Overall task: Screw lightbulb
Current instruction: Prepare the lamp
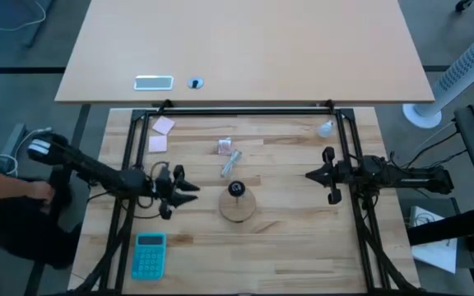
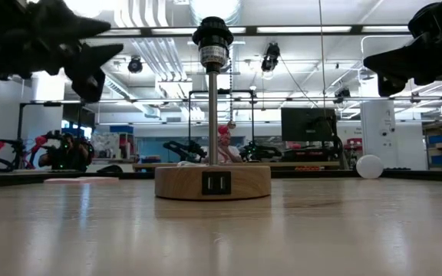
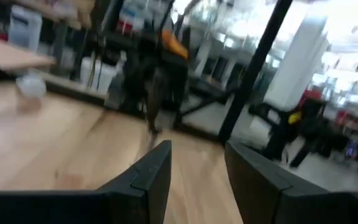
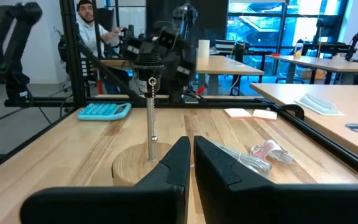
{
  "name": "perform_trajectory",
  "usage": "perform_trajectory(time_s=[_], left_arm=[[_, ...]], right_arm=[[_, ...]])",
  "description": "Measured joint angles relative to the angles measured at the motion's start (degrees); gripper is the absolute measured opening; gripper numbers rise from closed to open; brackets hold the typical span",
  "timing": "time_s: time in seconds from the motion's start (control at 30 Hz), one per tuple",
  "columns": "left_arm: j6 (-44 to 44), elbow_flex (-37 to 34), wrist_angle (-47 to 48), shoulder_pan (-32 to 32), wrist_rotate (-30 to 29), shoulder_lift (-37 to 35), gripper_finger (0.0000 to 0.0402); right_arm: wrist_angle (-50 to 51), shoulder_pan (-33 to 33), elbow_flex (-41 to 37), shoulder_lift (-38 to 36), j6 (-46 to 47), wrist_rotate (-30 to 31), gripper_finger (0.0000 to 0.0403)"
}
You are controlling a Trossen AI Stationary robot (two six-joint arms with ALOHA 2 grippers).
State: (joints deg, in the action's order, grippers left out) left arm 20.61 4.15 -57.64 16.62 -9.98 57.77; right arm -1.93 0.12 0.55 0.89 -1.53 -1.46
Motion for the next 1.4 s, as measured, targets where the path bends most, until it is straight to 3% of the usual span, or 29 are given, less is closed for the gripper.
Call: perform_trajectory(time_s=[0.3,0.43,0.57,0.77,1.07,1.4], left_arm=[[-6.5,11.1,-0.4,0.5,-1.7,21.2,0.0142],[-9.0,15.4,-0.3,0.5,-2.2,27.6,0.0142],[-11.6,18.3,-0.3,0.5,-6.9,32.7,0.0142],[-14.4,22.4,-0.4,0.4,-13.5,38.6,0.0142],[-16.3,28.1,-0.8,-0.6,-15.0,46.6,0.0142],[-15.0,29.3,-1.2,-1.2,-17.2,48.0,0.0142]], right_arm=[[0.0,0.0,0.0,0.0,0.0,0.0,0.0016],[0.0,0.0,0.0,0.0,0.0,0.0,0.0016],[0.0,0.0,0.0,0.0,0.0,0.0,0.0016],[0.0,0.0,0.0,0.0,0.0,0.0,0.0016],[0.0,0.0,0.0,0.0,0.0,0.0,0.0016],[0.0,0.0,0.0,0.0,0.0,0.0,0.0016]])
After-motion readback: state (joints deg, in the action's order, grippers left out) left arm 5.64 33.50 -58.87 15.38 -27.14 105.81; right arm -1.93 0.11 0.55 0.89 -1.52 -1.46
